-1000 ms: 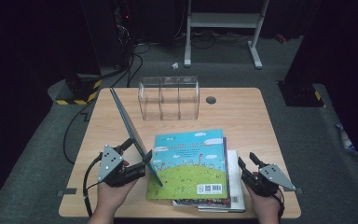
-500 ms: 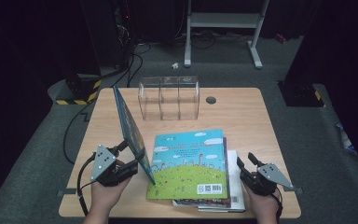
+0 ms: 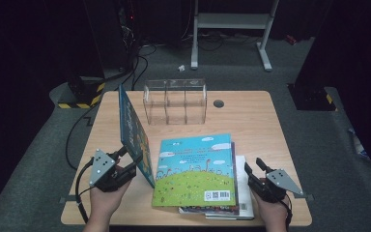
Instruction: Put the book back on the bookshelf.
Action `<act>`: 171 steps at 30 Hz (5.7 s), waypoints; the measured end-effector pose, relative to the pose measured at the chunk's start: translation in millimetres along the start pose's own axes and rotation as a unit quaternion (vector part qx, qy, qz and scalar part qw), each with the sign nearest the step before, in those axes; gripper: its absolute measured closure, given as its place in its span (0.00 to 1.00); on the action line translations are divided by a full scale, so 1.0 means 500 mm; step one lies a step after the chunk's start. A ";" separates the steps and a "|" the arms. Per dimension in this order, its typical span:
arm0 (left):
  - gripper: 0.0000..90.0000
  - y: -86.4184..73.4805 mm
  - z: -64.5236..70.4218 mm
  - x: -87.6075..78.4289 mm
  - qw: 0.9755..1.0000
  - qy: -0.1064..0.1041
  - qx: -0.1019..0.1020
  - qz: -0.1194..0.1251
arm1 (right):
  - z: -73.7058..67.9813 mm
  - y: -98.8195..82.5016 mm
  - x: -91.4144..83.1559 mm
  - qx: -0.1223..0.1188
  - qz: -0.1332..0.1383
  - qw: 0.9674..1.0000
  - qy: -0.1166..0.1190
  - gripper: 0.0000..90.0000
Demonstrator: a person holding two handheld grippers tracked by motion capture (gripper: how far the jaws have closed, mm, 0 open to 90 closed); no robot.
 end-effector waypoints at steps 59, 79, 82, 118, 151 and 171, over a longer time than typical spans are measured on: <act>0.88 0.005 -0.090 -0.045 0.998 0.057 -0.012 0.022 | -0.002 -0.008 0.002 0.009 -0.007 1.000 0.005 0.56; 0.82 0.013 -0.111 -0.040 0.997 0.062 -0.033 0.028 | 0.000 -0.010 0.002 0.009 -0.009 1.000 0.004 0.56; 0.80 0.020 -0.109 -0.034 0.997 0.065 -0.028 0.019 | 0.002 -0.011 0.002 0.010 -0.010 1.000 0.005 0.56; 0.78 0.091 -0.127 -0.013 0.997 0.076 -0.027 0.006 | 0.097 -0.061 0.010 0.007 -0.102 0.995 -0.021 0.50; 0.91 0.091 -0.114 -0.001 0.997 0.065 -0.029 0.009 | 0.092 -0.078 0.012 0.017 -0.117 0.993 -0.011 0.50; 0.88 0.107 -0.101 0.011 0.997 0.068 -0.018 0.026 | 0.090 -0.077 0.010 0.022 -0.115 0.993 -0.005 0.50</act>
Point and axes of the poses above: each handheld gripper's, and its own axes: x roughly forward along the jaws, y roughly out of its top, z roughly to its right, the point moved 7 cm from there along x, roughly forward along the jaws
